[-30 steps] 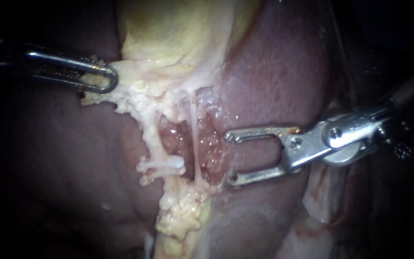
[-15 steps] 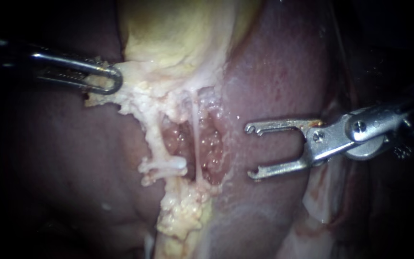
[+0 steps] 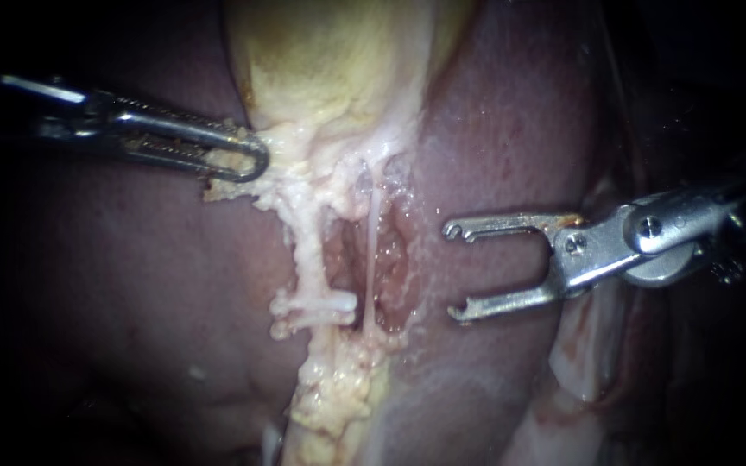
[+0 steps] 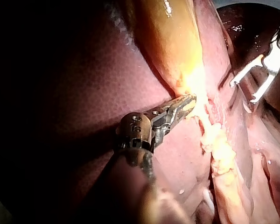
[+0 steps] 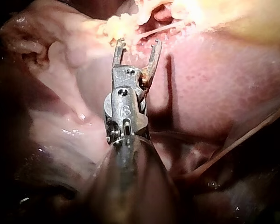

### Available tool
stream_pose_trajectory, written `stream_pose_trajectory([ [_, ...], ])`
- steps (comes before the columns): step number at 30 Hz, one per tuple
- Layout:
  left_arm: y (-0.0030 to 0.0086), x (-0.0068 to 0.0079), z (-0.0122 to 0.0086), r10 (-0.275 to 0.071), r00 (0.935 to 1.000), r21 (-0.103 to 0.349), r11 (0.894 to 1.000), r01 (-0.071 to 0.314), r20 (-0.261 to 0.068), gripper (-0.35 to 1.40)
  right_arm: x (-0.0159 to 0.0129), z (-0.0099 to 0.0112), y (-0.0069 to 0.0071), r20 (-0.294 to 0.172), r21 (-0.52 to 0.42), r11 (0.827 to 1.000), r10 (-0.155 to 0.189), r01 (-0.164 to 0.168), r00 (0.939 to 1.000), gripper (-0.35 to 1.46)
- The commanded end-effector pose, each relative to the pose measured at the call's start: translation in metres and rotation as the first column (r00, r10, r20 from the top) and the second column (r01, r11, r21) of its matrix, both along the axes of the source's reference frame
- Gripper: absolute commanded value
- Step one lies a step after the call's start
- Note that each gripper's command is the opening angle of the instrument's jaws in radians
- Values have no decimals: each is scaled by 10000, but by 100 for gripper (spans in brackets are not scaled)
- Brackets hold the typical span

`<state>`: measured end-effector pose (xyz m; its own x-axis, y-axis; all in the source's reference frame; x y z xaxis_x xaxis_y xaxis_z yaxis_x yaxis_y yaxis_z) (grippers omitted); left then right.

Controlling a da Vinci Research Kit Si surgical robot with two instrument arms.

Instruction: Going back second clip left tube

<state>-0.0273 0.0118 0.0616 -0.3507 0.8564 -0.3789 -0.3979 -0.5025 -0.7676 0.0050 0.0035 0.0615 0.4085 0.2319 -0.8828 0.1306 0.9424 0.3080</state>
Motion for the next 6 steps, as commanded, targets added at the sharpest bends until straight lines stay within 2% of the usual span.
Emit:
stream_pose_trajectory([
  [1, 0, 0, 0, 5, 10000, 5, 10000, -5, 6, -35, 0, 0, 0, -10, 3, 10000, 9, -9, 10000, 50],
  [3, -1, 1, 0, 9, 10000, 5, 10000, -9, 9, -35, 0, 0, 0, -19, -8, 10000, 48, -48, 10000, 50],
  [6, -1, 5, -1, 29, 10000, 10, 10000, -29, 22, -35, 4, -1, -1, -242, 125, 9999, -100, 103, 9997, 50],
])
